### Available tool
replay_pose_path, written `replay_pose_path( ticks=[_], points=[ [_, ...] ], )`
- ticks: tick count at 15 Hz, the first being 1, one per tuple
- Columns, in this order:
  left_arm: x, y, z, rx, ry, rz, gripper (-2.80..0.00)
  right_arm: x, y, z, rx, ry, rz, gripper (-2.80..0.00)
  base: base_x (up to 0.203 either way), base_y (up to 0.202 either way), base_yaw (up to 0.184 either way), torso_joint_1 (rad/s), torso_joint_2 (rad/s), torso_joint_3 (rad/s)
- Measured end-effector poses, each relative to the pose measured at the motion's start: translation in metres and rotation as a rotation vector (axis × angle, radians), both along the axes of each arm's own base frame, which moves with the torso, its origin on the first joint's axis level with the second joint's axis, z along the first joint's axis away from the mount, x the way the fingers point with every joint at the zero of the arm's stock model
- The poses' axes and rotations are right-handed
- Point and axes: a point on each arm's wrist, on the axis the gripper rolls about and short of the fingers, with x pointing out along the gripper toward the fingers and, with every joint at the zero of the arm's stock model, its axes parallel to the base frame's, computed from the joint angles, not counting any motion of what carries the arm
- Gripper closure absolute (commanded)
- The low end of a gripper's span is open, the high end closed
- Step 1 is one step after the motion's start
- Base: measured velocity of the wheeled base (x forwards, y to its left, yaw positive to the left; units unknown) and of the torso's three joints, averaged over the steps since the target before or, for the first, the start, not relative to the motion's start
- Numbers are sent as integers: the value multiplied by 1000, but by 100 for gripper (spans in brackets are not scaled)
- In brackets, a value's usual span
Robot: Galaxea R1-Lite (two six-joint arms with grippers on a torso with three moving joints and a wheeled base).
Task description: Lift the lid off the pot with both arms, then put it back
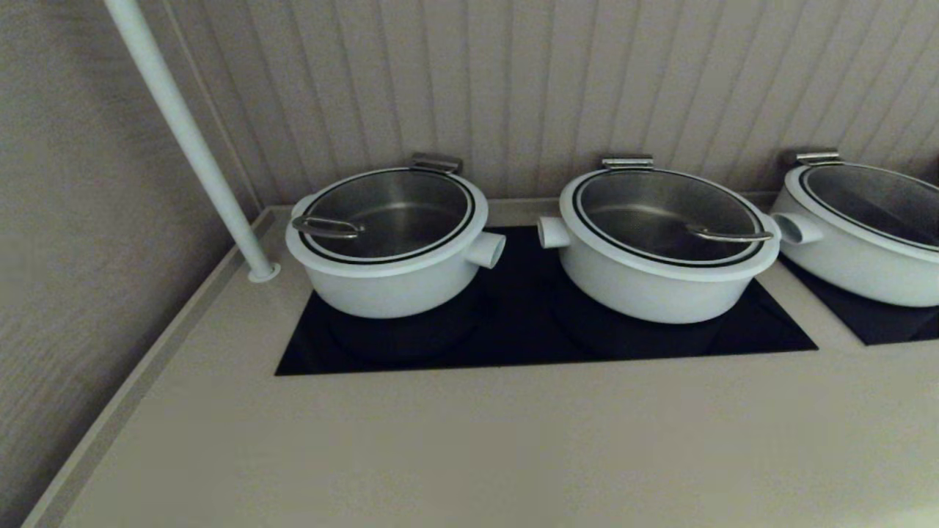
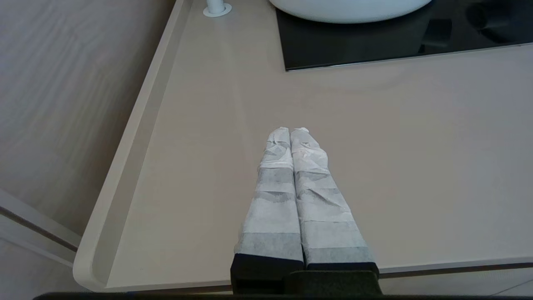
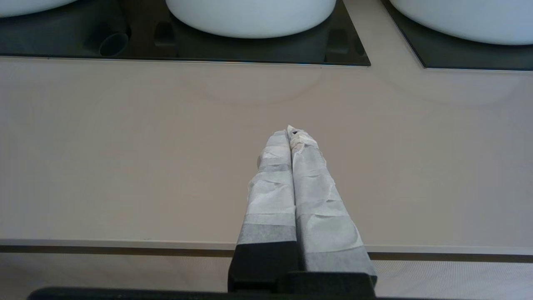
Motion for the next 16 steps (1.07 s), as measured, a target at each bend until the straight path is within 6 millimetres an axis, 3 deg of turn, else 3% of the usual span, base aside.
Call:
replay_pose_path(
  ticks=[16],
  points=[
    [0,0,0,-26,1,2,0,0,0,0,1,0,0,0,0,0,0,0,0,0]
  ],
)
